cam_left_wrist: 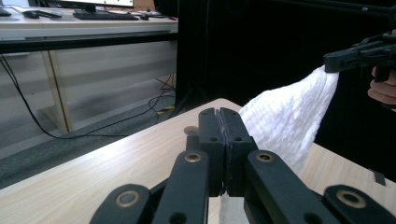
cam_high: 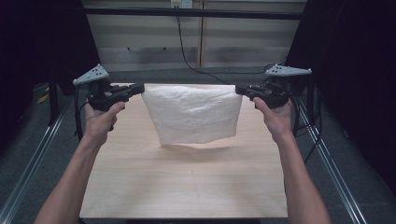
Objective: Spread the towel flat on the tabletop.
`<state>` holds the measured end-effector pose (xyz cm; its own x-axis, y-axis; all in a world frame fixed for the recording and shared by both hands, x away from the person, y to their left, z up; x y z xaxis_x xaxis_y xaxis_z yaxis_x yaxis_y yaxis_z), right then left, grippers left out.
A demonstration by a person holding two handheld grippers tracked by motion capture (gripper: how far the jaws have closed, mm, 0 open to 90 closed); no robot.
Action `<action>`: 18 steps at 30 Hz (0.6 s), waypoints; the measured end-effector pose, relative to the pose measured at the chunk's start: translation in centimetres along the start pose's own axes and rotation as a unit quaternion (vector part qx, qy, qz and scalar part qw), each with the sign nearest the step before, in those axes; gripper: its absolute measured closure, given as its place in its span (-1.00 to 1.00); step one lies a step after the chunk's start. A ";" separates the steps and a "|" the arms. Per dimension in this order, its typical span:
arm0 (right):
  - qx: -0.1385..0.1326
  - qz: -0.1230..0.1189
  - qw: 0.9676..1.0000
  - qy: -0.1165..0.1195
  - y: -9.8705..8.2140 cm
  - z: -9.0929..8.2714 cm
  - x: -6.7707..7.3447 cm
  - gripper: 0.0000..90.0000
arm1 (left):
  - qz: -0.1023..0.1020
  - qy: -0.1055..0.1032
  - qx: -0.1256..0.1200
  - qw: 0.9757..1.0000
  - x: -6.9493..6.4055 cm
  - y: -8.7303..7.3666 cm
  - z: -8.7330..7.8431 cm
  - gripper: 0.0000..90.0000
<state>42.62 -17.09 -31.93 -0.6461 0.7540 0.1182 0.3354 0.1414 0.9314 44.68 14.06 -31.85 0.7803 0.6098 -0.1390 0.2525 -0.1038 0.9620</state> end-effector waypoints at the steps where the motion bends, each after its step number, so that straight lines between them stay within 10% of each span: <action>1: 0.000 0.001 1.000 0.000 0.2 0.2 -0.1 0.95 | 0.000 0.003 0.004 1.000 0.3 0.1 0.2 0.98; 14: 0.027 0.014 0.999 -0.033 2.9 4.1 -3.2 0.95 | -0.005 0.036 -0.006 0.999 2.9 4.1 3.0 0.98; 18: 0.031 0.020 0.999 -0.036 1.9 4.7 -3.5 0.95 | 0.009 0.028 0.006 1.000 2.2 2.9 3.7 0.98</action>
<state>48.71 -16.47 -32.21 -0.5818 0.8032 0.1281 0.4032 0.1480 0.9031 49.21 12.22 -30.26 0.7517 0.6507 -0.1073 0.2449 -0.1243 0.9615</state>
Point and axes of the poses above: each handheld gripper's, and its own axes: z roughly forward along the jaws, y roughly out of its top, x roughly to its left, the point moved 10 cm from there along z, roughly forward along the jaws
